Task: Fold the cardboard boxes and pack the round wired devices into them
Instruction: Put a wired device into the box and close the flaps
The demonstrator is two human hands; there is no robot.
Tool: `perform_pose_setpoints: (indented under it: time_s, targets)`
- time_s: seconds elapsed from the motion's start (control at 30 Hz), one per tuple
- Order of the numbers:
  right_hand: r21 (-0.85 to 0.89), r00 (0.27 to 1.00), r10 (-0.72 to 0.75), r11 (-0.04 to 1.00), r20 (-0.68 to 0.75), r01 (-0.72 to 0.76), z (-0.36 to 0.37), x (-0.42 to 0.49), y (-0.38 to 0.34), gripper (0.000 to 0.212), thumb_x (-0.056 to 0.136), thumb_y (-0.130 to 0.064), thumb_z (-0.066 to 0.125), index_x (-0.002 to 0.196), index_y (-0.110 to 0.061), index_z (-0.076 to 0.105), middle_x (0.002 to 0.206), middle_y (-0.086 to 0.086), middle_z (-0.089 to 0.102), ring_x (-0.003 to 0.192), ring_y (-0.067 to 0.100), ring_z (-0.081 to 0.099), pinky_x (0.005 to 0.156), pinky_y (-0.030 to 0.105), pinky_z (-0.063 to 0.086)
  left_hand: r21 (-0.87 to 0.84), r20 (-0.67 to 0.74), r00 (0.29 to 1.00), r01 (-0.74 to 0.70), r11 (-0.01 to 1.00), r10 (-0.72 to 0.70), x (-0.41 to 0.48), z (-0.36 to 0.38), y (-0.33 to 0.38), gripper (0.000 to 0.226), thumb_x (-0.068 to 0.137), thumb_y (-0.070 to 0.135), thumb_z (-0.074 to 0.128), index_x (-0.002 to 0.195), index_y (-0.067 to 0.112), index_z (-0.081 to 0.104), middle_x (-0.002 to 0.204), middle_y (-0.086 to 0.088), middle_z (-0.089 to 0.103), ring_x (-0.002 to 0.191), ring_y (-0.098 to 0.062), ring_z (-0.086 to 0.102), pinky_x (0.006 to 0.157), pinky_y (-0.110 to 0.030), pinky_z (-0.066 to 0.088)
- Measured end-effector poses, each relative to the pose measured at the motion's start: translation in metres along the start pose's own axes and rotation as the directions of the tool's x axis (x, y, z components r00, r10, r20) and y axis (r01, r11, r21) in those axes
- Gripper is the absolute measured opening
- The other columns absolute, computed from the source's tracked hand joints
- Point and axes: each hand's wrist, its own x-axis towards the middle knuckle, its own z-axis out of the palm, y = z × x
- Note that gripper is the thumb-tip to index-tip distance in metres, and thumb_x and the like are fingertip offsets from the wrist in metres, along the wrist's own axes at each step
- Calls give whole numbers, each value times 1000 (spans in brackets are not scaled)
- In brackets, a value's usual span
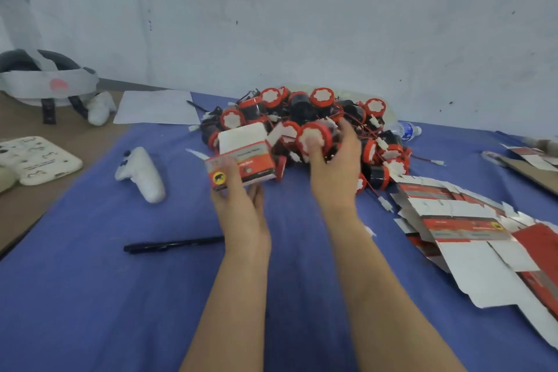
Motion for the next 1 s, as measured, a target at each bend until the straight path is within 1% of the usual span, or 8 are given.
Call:
perform_pose_setpoints:
  time_s: [0.13,0.23,0.33,0.5,0.63,0.8,0.9,1.0]
  targets:
    - [-60,968,-160,987,-195,151,-75,22,-25,52,90,-32,64,135,-12,46,129,-4,51,118,10,49,100,21,41,443,251,952,47,895,-174,-8,5,-25,42,89,30,64,125,14,50,120,1,61,106,-8,57,90,-27,45]
    - [-232,979,-172,953,106,193,-96,22,-22,42,92,-27,61,131,-16,54,124,-6,56,111,7,50,94,10,36,702,383,868,-52,710,-315,-16,0,-33,47,83,29,73,120,13,48,120,-2,59,109,-11,57,94,-27,48]
    - [-379,871,-34,891,490,248,-91,10,-5,27,94,-22,58,118,-13,66,116,2,62,105,15,55,89,18,41,822,466,811,-247,513,-355,-19,-8,-34,53,79,21,78,115,12,41,109,2,56,97,-10,58,81,-18,50]
    - [-315,869,137,949,475,23,-70,-22,22,18,96,-23,55,111,-15,61,102,-5,61,92,9,54,69,4,38,853,521,784,-490,179,-337,-13,-11,-25,41,79,27,78,116,17,63,106,-3,70,102,-25,63,90,-42,51]
    - [-474,909,180,880,377,23,-59,-26,30,9,94,-24,57,96,-15,56,89,-2,61,83,16,54,70,29,47,887,461,777,-405,221,-428,-14,-11,-26,38,77,38,70,113,27,62,106,4,70,104,-20,63,93,-43,50]
    - [-734,945,96,656,311,175,-51,-27,26,22,97,-31,48,96,-16,64,94,0,61,91,21,52,77,32,30,910,337,862,-195,366,-379,-16,-5,-33,22,95,36,46,111,36,61,114,7,66,109,-14,58,96,-35,47]
    - [-793,923,131,564,363,231,-51,-27,24,22,99,-24,43,100,-20,64,96,0,67,89,21,57,80,31,28,929,355,905,-313,197,-236,-22,-2,-45,28,98,39,45,117,26,60,111,0,68,108,-22,58,102,-43,42]
    - [-770,881,152,566,449,295,-56,-25,19,25,96,-14,42,113,-20,60,102,3,68,94,24,59,84,32,30,945,312,926,-280,168,-214,-24,-1,-48,39,94,43,50,126,21,53,118,-2,65,114,-25,56,107,-44,37]
